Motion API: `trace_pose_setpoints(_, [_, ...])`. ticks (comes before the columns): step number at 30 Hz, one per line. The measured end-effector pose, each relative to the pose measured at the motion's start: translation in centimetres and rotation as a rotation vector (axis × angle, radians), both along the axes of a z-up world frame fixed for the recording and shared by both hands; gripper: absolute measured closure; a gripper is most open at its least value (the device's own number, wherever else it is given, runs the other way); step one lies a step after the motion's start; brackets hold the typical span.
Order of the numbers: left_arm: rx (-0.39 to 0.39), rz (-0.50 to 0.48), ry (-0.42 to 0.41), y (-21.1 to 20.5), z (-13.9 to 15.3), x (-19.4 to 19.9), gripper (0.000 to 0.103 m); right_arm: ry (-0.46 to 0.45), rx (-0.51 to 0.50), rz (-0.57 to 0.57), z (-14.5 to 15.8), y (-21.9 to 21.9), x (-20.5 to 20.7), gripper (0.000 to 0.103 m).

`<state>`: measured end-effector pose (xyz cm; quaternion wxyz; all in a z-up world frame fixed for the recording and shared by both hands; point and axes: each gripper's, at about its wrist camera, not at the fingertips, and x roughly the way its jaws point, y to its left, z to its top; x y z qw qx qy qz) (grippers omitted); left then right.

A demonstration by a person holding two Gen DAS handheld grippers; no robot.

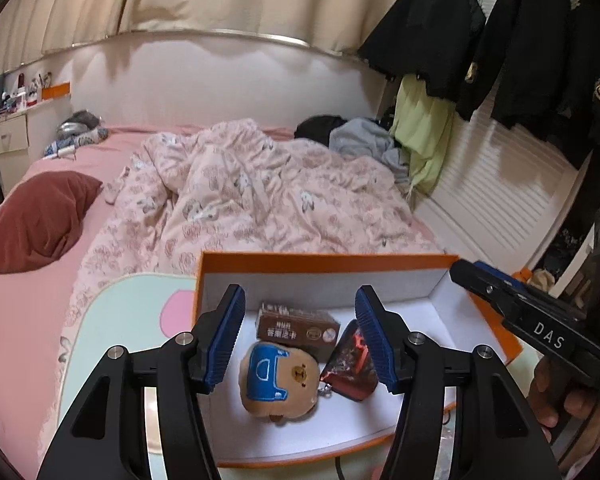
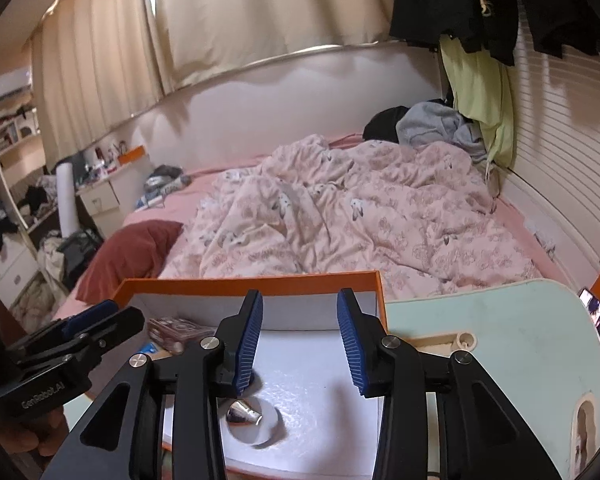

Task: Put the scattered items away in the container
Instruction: 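Drop the card box and silver compact into the orange box, opening both grippers, then withdraw both grippers from the orange box back over the table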

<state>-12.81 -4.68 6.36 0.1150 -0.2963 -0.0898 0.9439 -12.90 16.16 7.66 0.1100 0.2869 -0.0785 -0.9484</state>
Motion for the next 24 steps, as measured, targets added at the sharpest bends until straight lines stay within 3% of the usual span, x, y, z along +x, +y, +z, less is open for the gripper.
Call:
trace_pose_setpoints(5, [0.038, -0.01, 0.048, -0.7, 1.7, 2.8, 0.044, 0.028, -0.037, 0.049, 1.6, 0.1, 3.1, 0.057])
trace_pose_setpoints(7, [0.049, -0.02, 0.059, -0.5, 2.3, 4.6, 0.035, 0.048, -0.04, 0.081, 2.2, -0.1, 5.4, 0.045])
trace_pose_setpoints(8, [0.054, -0.024, 0.076, -0.4, 2.5, 6.0, 0.034, 0.058, -0.035, 0.092, 2.4, -0.1, 6.6, 0.041])
trace_pose_setpoints(10, [0.031, -0.026, 0.084, -0.1, 2.8, 8.2, 0.033, 0.055, 0.001, 0.096, 2.2, -0.5, 9.4, 0.024])
trace_pose_setpoints(14, [-0.058, -0.032, -0.006, 0.7, 1.8, 12.6, 0.033, 0.029, 0.103, 0.125, 0.9, -1.2, 14.2, 0.023])
trace_pose_setpoints(17, [-0.108, -0.072, -0.023, 1.4, -0.3, 15.4, 0.033, -0.004, 0.143, 0.092, -1.1, -0.6, 16.5, 0.021])
trace_pose_setpoints(20, [-0.162, -0.004, -0.039, 1.7, -1.9, 16.8, 0.033, -0.06, 0.18, 0.013, -3.4, 0.1, 17.2, 0.021])
trace_pose_setpoints(24, [-0.184, 0.053, -0.018, 2.1, -3.3, 18.3, 0.033, -0.115, 0.194, 0.004, -5.7, 0.0, 17.7, 0.021])
